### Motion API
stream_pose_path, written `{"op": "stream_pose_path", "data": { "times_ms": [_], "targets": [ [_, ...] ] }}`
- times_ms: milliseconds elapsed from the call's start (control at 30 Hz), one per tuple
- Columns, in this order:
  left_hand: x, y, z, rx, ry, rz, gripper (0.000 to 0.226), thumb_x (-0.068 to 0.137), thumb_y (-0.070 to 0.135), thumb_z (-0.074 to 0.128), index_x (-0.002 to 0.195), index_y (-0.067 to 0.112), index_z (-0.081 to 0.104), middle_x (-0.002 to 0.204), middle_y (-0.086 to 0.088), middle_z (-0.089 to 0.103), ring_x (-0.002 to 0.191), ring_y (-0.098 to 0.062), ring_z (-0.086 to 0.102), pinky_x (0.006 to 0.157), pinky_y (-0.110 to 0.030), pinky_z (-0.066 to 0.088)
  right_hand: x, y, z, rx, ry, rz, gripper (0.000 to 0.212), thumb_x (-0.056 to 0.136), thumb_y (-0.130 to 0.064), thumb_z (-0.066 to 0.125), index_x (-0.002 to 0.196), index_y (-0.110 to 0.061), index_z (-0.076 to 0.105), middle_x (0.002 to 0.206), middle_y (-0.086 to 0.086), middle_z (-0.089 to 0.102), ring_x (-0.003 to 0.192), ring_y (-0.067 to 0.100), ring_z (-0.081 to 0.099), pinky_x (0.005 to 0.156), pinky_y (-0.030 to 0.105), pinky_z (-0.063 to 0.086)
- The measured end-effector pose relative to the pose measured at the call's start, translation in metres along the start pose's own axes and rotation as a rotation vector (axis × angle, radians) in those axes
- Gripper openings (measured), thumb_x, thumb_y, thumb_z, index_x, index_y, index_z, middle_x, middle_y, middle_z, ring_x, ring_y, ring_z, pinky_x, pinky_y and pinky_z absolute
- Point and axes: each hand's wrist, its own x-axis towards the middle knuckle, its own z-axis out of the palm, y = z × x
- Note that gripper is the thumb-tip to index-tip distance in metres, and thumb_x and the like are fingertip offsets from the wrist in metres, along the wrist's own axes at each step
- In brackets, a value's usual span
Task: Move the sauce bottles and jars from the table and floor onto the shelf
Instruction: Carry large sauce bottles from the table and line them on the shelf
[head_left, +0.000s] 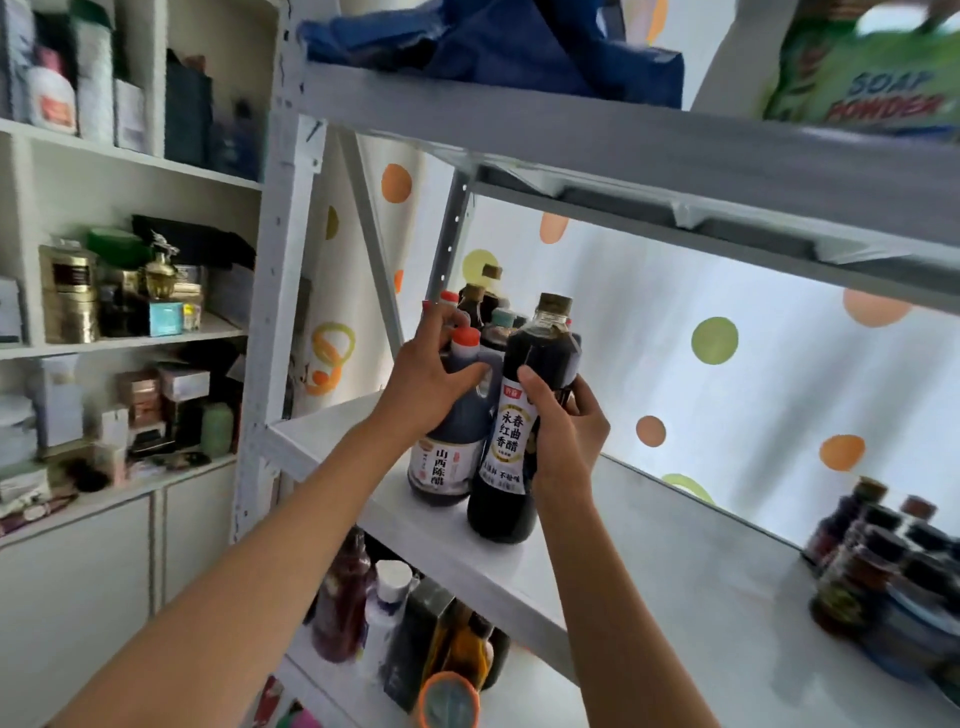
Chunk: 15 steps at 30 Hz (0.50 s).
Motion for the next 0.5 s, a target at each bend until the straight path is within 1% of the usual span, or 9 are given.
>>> {"op": "stream_pose_path", "data": {
  "times_ms": [100,167,200,267,333,367,433,500],
  "targets": [
    [0.013,-0.012,0.017,0.071,0.013,0.024,0.05,0.081,0.029,0.075,0.117,0.034,0.04,0.122,0.004,0.058,0.106,-0.013,0.059,0.088,-0.028,0.051,0.007,0.008,-0.008,0.012,-0.01,-0.023,0.03,0.079,-0.014,0.082,0.107,-0.013,0.073,0.094,0.013,0.076,0.087,0.031,0.075,0.075,0.04,0.061],
    [0.016,-0.02,0.025,0.085,0.001,0.018,0.051,0.083,0.032,0.073,0.122,0.036,0.041,0.127,0.003,0.055,0.111,-0.016,0.057,0.092,-0.034,0.051,0.011,0.013,-0.013,0.01,-0.025,-0.038,0.03,0.082,-0.016,0.08,0.11,-0.013,0.072,0.096,0.012,0.076,0.089,0.03,0.075,0.076,0.04,0.062],
    [0.015,-0.023,0.029,0.079,0.002,0.026,0.052,0.084,0.032,0.072,0.125,0.037,0.041,0.129,0.004,0.053,0.115,-0.016,0.055,0.095,-0.035,0.051,0.014,0.016,-0.016,0.005,-0.032,-0.048,0.03,0.083,-0.018,0.079,0.112,-0.014,0.071,0.097,0.012,0.076,0.089,0.03,0.074,0.076,0.039,0.061],
    [0.008,-0.028,0.035,0.05,0.038,0.02,0.052,0.086,0.031,0.071,0.129,0.035,0.042,0.131,0.008,0.051,0.119,-0.012,0.052,0.098,-0.03,0.048,0.019,0.021,-0.02,-0.003,-0.038,-0.071,0.03,0.085,-0.02,0.077,0.114,-0.014,0.069,0.099,0.012,0.076,0.091,0.03,0.074,0.077,0.039,0.061],
    [-0.003,-0.033,0.038,-0.02,0.059,-0.031,0.056,0.088,0.032,0.069,0.134,0.037,0.038,0.132,0.011,0.048,0.121,-0.008,0.049,0.097,-0.028,0.048,0.022,0.026,-0.022,-0.002,-0.033,-0.095,0.031,0.086,-0.023,0.077,0.115,-0.015,0.068,0.102,0.013,0.075,0.095,0.031,0.073,0.081,0.042,0.06],
    [-0.009,-0.037,0.04,-0.069,0.046,-0.062,0.062,0.089,0.032,0.067,0.14,0.039,0.031,0.138,0.011,0.045,0.125,-0.007,0.047,0.098,-0.028,0.048,0.023,0.028,-0.023,-0.01,-0.033,-0.106,0.032,0.086,-0.025,0.077,0.116,-0.016,0.068,0.103,0.013,0.074,0.097,0.031,0.072,0.084,0.045,0.06],
    [-0.023,-0.044,0.041,-0.127,0.029,-0.103,0.073,0.09,0.038,0.065,0.146,0.043,0.019,0.151,0.009,0.035,0.134,-0.01,0.041,0.104,-0.034,0.045,0.024,0.031,-0.024,-0.036,-0.051,-0.122,0.034,0.086,-0.028,0.077,0.117,-0.019,0.067,0.106,0.011,0.074,0.1,0.031,0.071,0.089,0.051,0.058],
    [-0.038,-0.052,0.042,-0.11,0.001,-0.121,0.075,0.084,0.045,0.069,0.142,0.044,0.021,0.151,0.007,0.034,0.135,-0.012,0.041,0.106,-0.038,0.044,0.022,0.032,-0.026,-0.066,-0.078,-0.134,0.037,0.085,-0.029,0.077,0.119,-0.022,0.065,0.108,0.008,0.073,0.101,0.029,0.071,0.089,0.053,0.057]
  ]
}}
